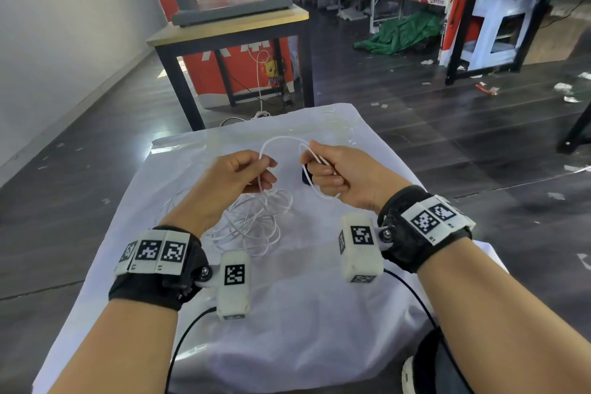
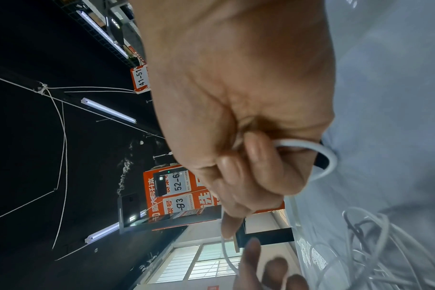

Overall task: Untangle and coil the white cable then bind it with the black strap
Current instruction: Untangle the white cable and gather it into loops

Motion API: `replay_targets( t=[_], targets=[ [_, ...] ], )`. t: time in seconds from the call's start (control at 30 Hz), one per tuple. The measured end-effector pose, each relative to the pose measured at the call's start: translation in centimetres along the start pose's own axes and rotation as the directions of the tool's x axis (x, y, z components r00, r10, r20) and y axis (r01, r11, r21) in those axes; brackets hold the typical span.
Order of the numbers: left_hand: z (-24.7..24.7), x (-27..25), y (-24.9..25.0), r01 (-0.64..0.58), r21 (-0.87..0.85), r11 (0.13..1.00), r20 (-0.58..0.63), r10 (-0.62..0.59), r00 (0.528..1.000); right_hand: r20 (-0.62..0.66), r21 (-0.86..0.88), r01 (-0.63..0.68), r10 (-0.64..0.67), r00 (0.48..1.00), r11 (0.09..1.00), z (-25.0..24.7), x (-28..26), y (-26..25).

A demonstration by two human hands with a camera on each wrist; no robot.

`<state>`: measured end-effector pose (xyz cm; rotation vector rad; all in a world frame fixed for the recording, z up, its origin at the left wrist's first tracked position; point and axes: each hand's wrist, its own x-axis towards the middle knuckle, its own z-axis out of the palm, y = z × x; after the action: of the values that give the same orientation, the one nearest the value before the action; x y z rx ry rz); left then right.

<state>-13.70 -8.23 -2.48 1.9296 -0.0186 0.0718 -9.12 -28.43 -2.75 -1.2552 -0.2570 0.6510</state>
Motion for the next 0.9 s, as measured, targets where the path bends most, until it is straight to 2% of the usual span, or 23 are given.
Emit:
replay_targets(
  t=[0.13,0.27,0.33,0.47,0.53,0.6,0.63,0.7,0.77,0.83,0.9],
  targets=[
    [0.5,0.1,0.5,-0.041,0.010,0.999,-0.030,0.041,0.999,0.094,-0.077,-0.052,0.059,0.994,0.996,0.4,0.1,0.4],
    [0.6,0.0,0.6,-0.057,0.081,0.995,0.098,0.049,0.994,0.181,-0.152,-0.062,0.089,0.979,0.986,1.0,-0.2,0.5],
    [0.7,-0.1,0.5,-0.063,0.099,0.993,0.108,0.052,0.993,0.207,-0.166,-0.071,0.105,0.973,0.984,1.2,-0.3,0.5],
    [0.8,0.0,0.4,-0.101,0.282,0.954,-0.018,0.110,0.994,0.228,-0.134,-0.103,0.132,0.965,0.986,1.4,-0.7,0.4],
    [0.8,0.3,0.4,-0.083,0.370,0.925,-0.102,0.129,0.986,0.230,-0.139,-0.093,0.124,0.965,0.986,1.4,-0.7,0.4],
    [0.8,0.5,0.2,-0.036,0.384,0.923,-0.144,0.098,0.985,0.220,-0.148,-0.070,0.102,0.970,0.986,1.4,-0.7,0.5],
    [0.8,0.6,0.1,-0.005,0.329,0.944,-0.147,0.056,0.988,0.214,-0.144,-0.063,0.093,0.972,0.988,1.4,-0.6,0.4],
    [0.8,0.6,0.0,0.072,0.093,0.993,-0.099,-0.062,0.993,0.214,-0.128,-0.063,0.089,0.973,0.990,1.4,-0.6,0.3],
    [0.9,0.5,0.3,0.130,-0.147,0.981,-0.035,-0.137,0.990,0.211,-0.105,-0.077,0.098,0.973,0.991,1.4,-0.7,0.2],
    [0.8,0.5,0.7,0.144,-0.267,0.953,-0.044,-0.161,0.986,0.201,-0.072,-0.087,0.100,0.974,0.994,1.4,-0.8,0.2],
    [0.8,0.4,0.9,0.155,-0.317,0.936,-0.073,-0.186,0.980,0.191,-0.054,-0.088,0.097,0.977,0.995,1.4,-0.8,0.3]
  ],
)
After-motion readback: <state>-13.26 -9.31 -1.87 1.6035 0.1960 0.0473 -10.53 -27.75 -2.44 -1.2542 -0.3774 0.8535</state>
